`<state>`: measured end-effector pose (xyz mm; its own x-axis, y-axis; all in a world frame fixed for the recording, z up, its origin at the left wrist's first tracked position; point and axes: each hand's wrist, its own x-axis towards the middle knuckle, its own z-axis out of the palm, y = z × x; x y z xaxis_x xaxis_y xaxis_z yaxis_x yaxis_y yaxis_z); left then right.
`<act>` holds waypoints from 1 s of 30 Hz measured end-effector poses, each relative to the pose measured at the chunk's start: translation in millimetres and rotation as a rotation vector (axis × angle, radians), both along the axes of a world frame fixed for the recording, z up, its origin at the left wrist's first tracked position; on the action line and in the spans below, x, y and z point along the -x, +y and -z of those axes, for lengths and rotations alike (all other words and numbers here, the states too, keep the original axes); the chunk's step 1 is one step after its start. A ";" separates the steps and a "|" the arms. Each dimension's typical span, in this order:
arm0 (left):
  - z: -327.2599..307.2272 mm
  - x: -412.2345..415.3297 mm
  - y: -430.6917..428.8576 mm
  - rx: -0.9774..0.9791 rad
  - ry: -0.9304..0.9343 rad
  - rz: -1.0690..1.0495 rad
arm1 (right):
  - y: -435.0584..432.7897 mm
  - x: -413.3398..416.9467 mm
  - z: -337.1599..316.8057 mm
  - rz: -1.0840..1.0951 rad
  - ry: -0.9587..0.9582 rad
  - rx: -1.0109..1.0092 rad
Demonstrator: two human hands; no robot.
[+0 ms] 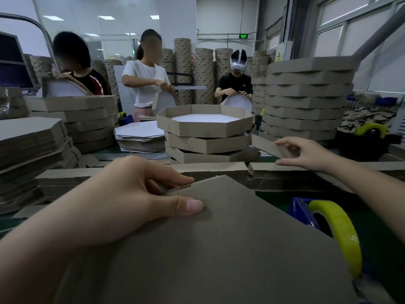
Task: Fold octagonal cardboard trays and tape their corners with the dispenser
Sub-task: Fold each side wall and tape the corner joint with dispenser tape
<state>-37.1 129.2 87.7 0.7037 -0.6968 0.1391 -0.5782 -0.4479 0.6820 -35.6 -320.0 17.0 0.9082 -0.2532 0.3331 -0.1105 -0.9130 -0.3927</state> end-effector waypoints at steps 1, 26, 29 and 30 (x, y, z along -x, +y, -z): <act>-0.3 3.6 1.2 -0.003 -0.019 -0.002 | 11.5 7.5 -6.2 -0.030 -0.031 0.006; 46.5 173.9 92.1 0.500 -0.533 0.145 | 276.9 357.5 -145.2 0.051 -0.213 1.028; 61.5 184.6 96.9 0.565 -0.468 0.175 | 297.4 391.6 -154.3 0.054 -0.148 1.036; 67.1 187.6 98.6 0.584 -0.445 0.181 | 303.5 398.8 -153.6 0.039 -0.123 1.030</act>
<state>-224.7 227.8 20.7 0.3765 -0.5217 0.7655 -0.8847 0.0427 0.4642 -434.4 -16.4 170.6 0.8506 0.1779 0.4948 -0.1595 -0.8095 0.5651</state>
